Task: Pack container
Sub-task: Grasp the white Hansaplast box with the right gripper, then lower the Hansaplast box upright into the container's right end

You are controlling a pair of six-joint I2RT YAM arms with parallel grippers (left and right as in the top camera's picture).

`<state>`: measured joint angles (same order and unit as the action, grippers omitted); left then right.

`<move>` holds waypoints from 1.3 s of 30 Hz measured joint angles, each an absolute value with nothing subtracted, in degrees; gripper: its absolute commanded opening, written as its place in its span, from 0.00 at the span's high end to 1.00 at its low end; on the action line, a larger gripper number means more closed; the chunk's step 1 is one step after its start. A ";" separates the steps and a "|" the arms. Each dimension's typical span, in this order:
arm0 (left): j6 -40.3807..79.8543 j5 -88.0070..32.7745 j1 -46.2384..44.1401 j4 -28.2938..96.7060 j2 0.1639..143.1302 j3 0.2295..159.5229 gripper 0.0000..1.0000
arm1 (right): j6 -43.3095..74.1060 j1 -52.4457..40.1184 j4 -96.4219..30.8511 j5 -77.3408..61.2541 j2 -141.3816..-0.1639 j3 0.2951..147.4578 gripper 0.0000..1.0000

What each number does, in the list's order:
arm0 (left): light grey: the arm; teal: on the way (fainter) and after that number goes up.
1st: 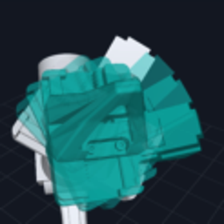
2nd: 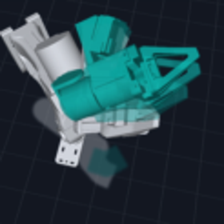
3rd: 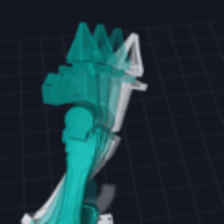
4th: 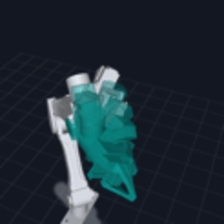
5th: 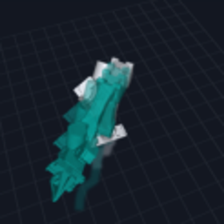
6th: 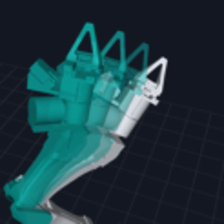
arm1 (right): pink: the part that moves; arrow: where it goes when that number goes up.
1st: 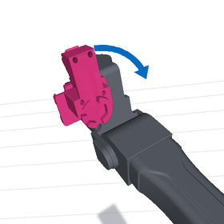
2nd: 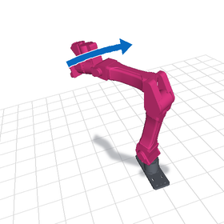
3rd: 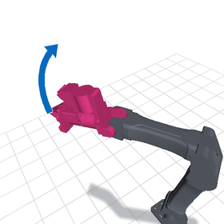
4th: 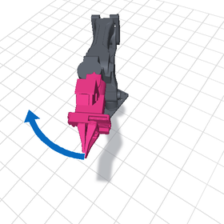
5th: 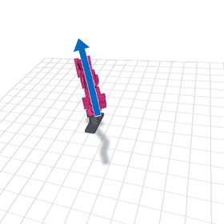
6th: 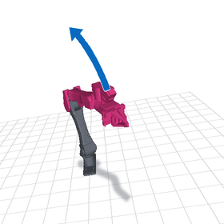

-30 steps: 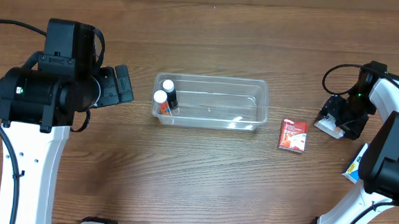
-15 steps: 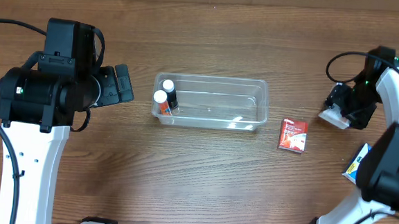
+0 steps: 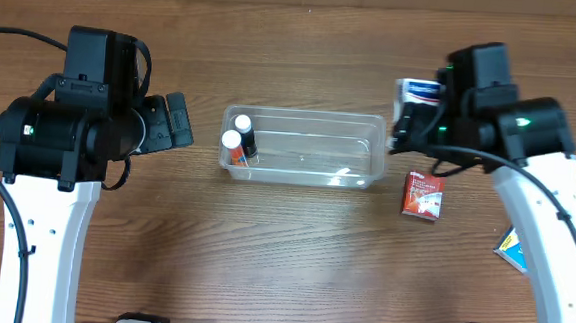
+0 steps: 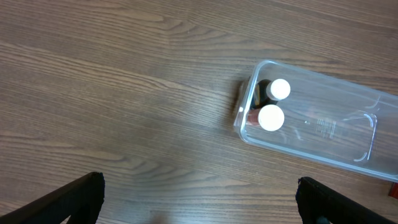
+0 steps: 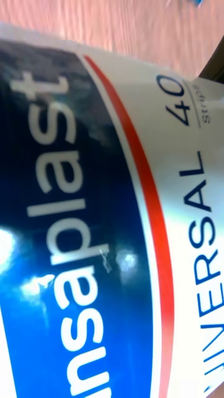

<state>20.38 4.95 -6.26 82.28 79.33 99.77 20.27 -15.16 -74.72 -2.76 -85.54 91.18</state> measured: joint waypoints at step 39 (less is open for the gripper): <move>20.38 4.95 -6.26 82.76 79.33 99.77 0.00 | 26.96 -25.15 -63.83 0.23 -107.37 83.88 0.17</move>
<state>20.38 4.95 -6.26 82.76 79.33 99.77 26.96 -25.15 -63.83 0.23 -107.37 83.88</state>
